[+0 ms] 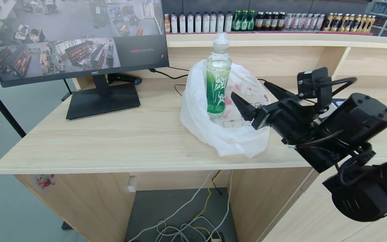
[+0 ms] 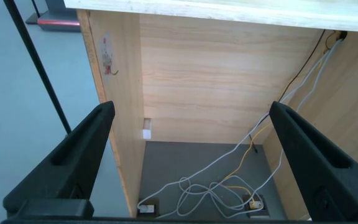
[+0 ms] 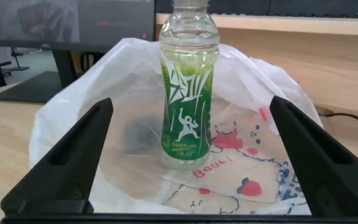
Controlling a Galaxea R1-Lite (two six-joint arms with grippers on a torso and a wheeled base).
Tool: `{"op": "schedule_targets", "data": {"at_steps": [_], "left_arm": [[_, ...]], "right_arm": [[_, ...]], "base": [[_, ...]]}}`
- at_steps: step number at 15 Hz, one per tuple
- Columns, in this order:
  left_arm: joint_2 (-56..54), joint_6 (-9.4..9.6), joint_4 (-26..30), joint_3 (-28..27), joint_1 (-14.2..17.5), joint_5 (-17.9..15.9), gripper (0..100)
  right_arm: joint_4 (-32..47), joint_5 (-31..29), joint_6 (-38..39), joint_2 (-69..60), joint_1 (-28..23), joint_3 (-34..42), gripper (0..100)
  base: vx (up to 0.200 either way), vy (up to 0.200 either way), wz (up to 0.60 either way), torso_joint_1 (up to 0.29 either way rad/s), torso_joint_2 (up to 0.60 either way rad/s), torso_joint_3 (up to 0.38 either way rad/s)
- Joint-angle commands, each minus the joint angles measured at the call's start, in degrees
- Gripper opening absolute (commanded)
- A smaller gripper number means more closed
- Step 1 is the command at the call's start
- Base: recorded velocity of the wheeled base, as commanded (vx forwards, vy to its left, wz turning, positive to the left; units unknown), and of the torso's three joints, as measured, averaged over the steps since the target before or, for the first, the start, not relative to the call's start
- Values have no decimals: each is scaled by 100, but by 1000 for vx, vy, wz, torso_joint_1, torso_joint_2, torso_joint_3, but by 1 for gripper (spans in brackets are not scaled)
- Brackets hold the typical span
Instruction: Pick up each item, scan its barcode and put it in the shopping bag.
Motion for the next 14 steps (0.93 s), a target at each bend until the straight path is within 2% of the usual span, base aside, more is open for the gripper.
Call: {"op": "schedule_targets", "data": {"at_steps": [1,3,6,10,14], "left_arm": [[-2,-9,0,0,1,2,100],[-2,9,0,0,1,2,100],[-2,0,0,0,1,2,100],[-2,-18,0,0,10,2,100],[-2,-26,0,0,10,2,100]], "right_arm": [[-385,-136,-17,-500,184,683,100],[-623,-373,-8,-606,254,1017,100],[-623,-382,19,-606,245,701,100],[-623,-522,168,-817,254,1140,100],[-623,-558,212,-834,245,1219,100]], "base": [[0,0,0,0,0,0],[0,0,0,0,0,0],[0,0,0,0,0,0],[0,0,0,0,0,0],[0,-200,0,1,-1,2]]}}
